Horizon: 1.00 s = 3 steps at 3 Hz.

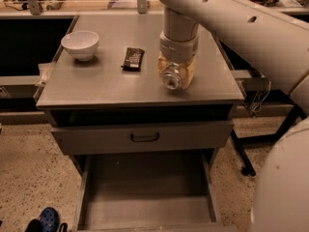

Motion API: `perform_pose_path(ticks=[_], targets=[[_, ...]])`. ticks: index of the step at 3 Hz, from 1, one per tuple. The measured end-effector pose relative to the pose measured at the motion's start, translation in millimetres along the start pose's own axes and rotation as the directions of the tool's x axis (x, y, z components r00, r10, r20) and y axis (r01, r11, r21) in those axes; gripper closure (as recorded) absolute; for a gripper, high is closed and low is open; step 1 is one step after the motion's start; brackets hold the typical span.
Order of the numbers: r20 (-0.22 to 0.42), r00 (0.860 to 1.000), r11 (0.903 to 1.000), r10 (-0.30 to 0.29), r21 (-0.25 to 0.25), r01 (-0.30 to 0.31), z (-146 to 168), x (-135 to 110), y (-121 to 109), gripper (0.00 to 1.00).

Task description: Place 7up can into middle drawer

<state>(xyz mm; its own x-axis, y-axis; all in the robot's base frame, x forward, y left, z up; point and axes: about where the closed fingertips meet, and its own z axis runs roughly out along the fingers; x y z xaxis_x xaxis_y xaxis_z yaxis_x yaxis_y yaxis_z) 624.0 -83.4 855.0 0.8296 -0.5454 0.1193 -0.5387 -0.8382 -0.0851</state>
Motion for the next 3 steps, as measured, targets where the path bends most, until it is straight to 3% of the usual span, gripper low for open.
perform_pose_path(ticks=[1,2,3], targets=[[-0.053,0.986,0.986,0.16,0.057,-0.157,-30,-19,14,1.0],[-0.01,0.953,0.951,0.303,0.066,-0.302,-35,-71,40,1.0],[0.005,0.919,0.9181,0.394,0.044,-0.394,-28,-83,49,1.0]])
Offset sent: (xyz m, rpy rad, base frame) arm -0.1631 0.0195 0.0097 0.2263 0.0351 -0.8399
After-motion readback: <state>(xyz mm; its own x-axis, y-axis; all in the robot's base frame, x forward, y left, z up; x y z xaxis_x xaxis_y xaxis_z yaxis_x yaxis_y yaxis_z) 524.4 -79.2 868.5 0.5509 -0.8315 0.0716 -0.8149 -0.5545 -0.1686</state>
